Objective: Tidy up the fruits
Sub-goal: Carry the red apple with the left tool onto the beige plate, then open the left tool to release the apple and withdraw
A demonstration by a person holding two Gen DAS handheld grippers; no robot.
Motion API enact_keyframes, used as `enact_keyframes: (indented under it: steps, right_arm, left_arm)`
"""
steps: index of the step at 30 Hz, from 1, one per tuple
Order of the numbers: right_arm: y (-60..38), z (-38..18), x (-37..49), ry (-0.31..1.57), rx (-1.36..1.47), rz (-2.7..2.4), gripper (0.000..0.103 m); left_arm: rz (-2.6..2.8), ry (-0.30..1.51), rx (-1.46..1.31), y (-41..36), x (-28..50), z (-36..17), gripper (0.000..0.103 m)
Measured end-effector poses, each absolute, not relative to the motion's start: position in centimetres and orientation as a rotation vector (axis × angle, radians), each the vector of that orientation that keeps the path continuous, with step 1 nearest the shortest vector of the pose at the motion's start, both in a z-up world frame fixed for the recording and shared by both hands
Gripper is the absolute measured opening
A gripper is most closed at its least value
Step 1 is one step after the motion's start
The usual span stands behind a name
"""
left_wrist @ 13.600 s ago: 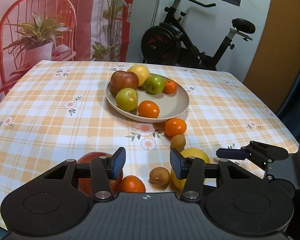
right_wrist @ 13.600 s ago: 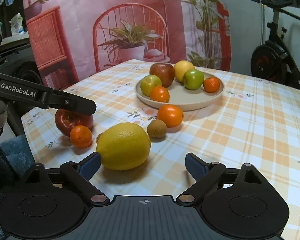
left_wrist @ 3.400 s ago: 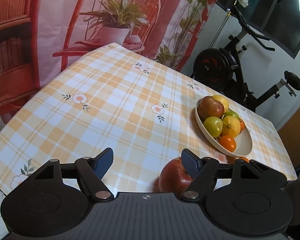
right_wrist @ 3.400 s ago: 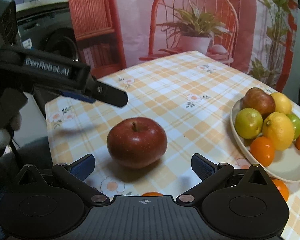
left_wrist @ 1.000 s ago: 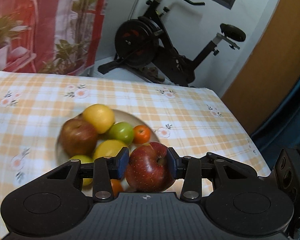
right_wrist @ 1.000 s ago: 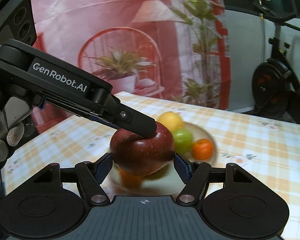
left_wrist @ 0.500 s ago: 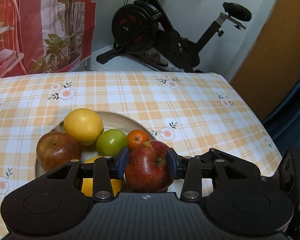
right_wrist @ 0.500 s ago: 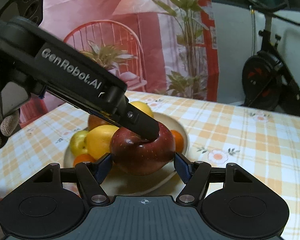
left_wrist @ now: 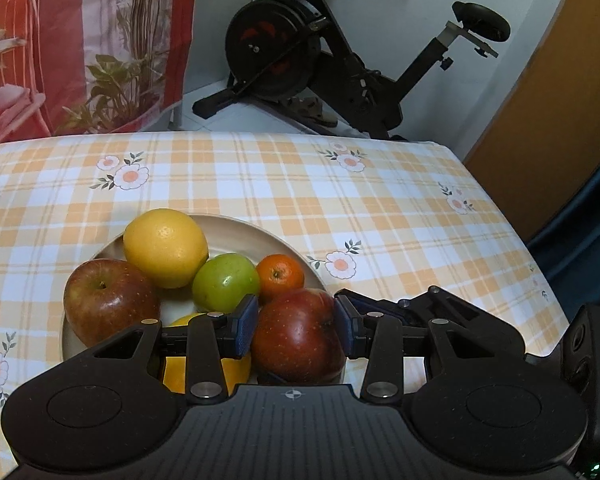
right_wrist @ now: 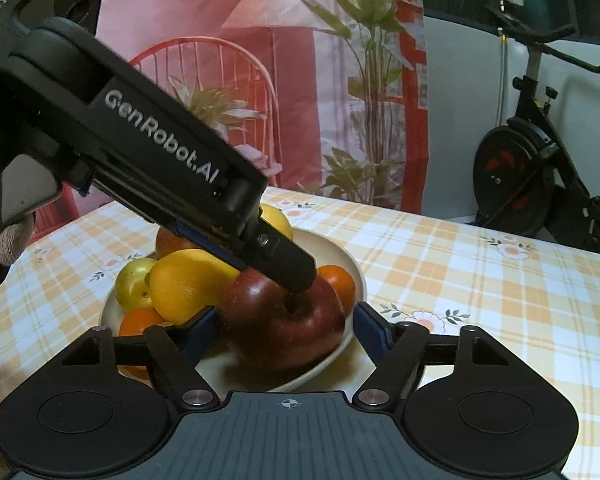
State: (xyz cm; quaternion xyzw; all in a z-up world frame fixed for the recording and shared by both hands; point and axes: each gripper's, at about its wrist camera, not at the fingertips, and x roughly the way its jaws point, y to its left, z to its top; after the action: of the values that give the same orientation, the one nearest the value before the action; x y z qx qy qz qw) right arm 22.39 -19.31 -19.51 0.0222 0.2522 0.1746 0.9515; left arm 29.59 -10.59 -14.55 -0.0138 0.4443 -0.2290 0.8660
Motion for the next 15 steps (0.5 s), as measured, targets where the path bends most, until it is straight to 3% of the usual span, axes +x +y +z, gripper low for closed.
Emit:
enact_keyframes:
  steps: [15]
  right_arm:
    - [-20.3,-19.1,20.5,0.409,0.088,0.351,0.07]
  left_arm:
    - [-0.402,0.825,-0.046,-9.0,27.4,-12.3,0.044]
